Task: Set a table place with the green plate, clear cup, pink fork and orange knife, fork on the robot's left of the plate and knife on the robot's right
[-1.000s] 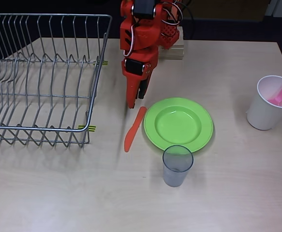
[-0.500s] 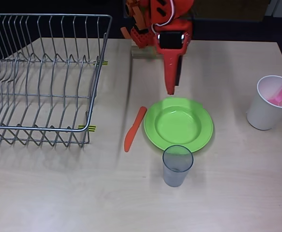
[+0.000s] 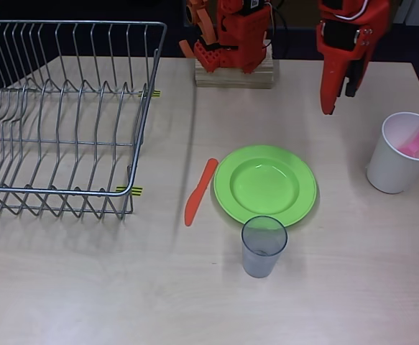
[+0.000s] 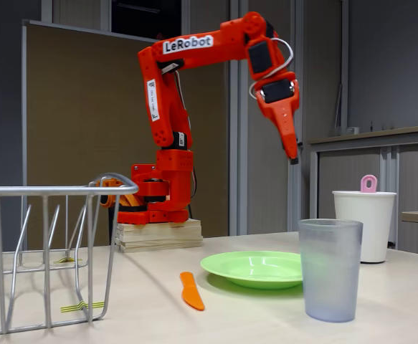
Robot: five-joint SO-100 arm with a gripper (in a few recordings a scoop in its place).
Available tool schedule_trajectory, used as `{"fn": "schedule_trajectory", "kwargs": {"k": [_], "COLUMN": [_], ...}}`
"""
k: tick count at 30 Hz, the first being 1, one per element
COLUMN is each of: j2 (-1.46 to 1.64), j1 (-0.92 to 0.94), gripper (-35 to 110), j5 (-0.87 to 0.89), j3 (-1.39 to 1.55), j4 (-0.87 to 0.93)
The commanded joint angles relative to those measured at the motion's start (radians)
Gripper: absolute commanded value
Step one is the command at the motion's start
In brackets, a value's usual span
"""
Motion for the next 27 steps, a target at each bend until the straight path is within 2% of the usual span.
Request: {"fn": "schedule_trajectory", "kwargs": {"k": [1,5,8,20,27], "j2": [-0.095,-0.175,-0.258,-0.518,-0.568], "j1": [-0.124,-0.232,-0.272,-0.324,-0.379], "gripper": [28,29,30,37,39], "j5": [0.293,0.574,0.675,0.712,0.815], "j3": [-0.124,-0.209,-0.313,-0.678,-0.785], "j4": [0.032,0.003,0.009,-0.032,-0.032]}}
